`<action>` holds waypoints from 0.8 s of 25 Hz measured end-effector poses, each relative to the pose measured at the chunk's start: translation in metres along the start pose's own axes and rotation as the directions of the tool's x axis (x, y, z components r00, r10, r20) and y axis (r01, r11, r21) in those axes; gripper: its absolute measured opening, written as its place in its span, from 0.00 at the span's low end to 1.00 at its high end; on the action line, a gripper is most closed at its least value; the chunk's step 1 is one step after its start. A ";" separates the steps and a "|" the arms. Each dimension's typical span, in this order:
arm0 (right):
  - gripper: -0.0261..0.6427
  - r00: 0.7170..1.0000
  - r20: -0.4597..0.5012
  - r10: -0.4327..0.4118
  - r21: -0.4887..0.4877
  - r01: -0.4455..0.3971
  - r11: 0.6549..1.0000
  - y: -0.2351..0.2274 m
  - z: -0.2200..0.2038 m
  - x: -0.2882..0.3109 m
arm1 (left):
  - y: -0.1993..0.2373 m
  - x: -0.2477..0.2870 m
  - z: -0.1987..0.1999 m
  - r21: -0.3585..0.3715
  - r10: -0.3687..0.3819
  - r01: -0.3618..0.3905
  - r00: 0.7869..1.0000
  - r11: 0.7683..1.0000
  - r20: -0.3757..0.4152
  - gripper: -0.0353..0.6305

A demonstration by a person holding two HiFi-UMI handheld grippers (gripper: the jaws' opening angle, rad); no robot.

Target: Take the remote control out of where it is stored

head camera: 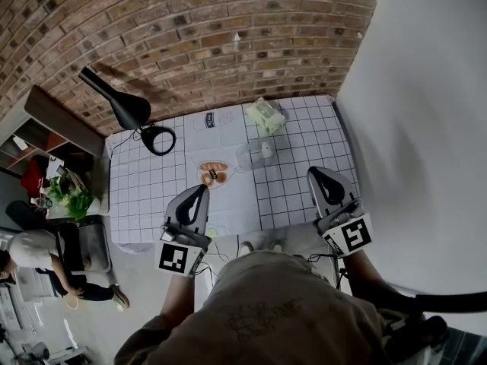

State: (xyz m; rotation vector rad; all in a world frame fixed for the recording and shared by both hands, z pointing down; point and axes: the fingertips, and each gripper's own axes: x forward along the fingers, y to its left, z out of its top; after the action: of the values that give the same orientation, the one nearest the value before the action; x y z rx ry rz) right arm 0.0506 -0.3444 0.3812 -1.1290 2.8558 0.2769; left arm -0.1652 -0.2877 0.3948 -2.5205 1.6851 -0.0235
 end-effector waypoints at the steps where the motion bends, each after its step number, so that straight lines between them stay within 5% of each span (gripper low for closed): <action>1: 0.06 1.000 -0.006 0.000 -0.004 0.000 1.000 0.000 -0.001 0.002 | 0.001 0.000 0.000 -0.001 0.002 -0.002 1.000 1.000 0.000 0.06; 20: 0.08 0.972 -0.151 0.178 -0.012 -0.182 0.983 0.015 -0.060 0.067 | 0.028 -0.012 -0.017 -0.027 0.064 -0.065 0.997 0.998 -0.032 0.06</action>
State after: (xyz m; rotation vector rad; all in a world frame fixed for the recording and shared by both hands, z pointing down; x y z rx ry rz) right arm -0.0082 -0.3903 0.4343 -0.9323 3.1017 0.2484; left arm -0.1968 -0.2884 0.4092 -2.4964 1.7901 -0.0343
